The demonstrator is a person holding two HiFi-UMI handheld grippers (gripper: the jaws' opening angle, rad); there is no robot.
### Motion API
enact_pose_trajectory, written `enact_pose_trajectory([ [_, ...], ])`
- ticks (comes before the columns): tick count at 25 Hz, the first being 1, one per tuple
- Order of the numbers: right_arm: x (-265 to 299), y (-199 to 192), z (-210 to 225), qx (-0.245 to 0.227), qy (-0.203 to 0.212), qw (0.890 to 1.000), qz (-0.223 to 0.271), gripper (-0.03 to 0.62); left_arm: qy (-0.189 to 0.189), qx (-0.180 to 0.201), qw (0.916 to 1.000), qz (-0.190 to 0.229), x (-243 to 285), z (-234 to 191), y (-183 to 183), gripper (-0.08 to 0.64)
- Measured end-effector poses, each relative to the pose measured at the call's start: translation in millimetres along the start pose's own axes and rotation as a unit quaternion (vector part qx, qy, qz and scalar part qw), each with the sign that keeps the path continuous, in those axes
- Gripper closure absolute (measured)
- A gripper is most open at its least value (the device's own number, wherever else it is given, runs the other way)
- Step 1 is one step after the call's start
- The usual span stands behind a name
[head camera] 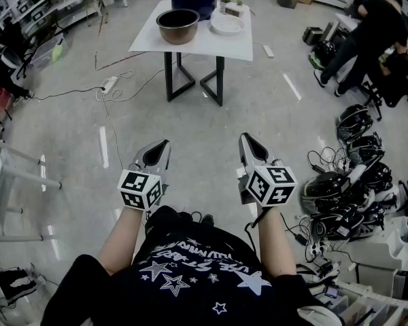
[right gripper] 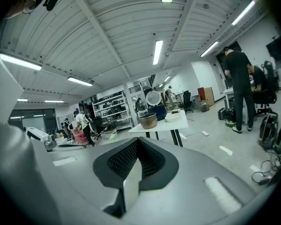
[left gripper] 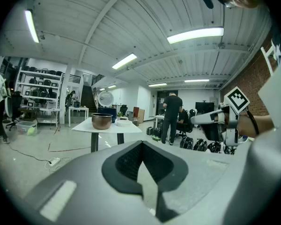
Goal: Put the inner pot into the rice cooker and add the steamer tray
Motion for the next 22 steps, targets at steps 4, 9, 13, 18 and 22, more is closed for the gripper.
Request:
enact_pose_trajectory([
  [4, 8.7, 2.7, 3.4, 0.001, 0.000, 1.000, 0.005, 0.569, 0.006, 0.003, 1.0000, 0.007, 0.3, -10.7, 6.0, 0.560],
  [9, 13.6, -1.4, 3.2, 0.010, 0.000, 1.000, 0.002, 0.569, 0.009, -0.005, 0.9999, -0.005, 0.0, -16.1, -0.4, 0.560],
  [13, 13.8, -3.8, 6.8, 0.012, -0.003, 1.000, -0.002, 0.569, 0.002, -0.010, 0.9999, -0.002, 2.6, -12.8, -3.4, 0.560],
  [18, 15.8, -4.0, 9.1, 0.023, -0.008, 1.000, 0.002, 0.569, -0.004, -0.019, 0.9998, -0.004, -1.5, -5.1, -9.0, 0.558],
  [22, 24.7, -4.6, 13.6, 0.041, -0.003, 0.999, -0.004, 0.569, 0.005, -0.020, 0.9998, -0.008, -4.5, -8.7, -11.8, 0.555],
])
Point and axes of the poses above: the fingertips, and each gripper's own axes: x forward along the fingers, z to its right, y out of its top, the point moved 5 cm from there along -x, backward along the fingers, and after that the axes turned 7 degrees about x, right-handed, at the moved point
